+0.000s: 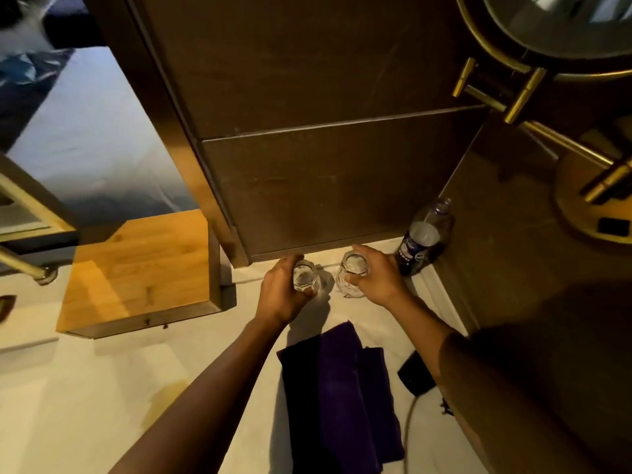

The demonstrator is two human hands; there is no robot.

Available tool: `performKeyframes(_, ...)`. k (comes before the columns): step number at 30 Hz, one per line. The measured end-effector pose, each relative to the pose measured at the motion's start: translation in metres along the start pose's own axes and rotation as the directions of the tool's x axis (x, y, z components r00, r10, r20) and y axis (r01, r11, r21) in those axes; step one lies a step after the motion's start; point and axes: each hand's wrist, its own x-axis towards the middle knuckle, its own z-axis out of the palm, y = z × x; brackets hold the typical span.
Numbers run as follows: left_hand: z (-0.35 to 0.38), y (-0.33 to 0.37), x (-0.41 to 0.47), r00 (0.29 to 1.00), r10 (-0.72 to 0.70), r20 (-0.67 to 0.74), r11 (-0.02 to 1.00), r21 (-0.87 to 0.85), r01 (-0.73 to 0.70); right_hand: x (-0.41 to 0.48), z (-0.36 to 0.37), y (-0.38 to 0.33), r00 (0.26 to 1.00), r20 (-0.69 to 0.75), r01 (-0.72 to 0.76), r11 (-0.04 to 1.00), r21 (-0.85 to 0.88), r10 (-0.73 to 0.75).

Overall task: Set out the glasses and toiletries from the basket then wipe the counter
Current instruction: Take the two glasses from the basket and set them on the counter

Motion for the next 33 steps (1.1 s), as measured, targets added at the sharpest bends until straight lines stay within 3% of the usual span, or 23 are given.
performKeyframes(16,0.021,-0.02,0.009,0.999,-0.053,-0.006,0.998,-0.021,0.053,0.009,0.017,0.008,1.0,-0.016,0.015,0.997,-0.078,-0.017)
performKeyframes(33,0.019,-0.03,0.008,0.992,-0.082,0.101,0.994,0.075,0.074,0.004,0.015,0.002,0.994,0.108,-0.02,0.988,-0.155,0.037)
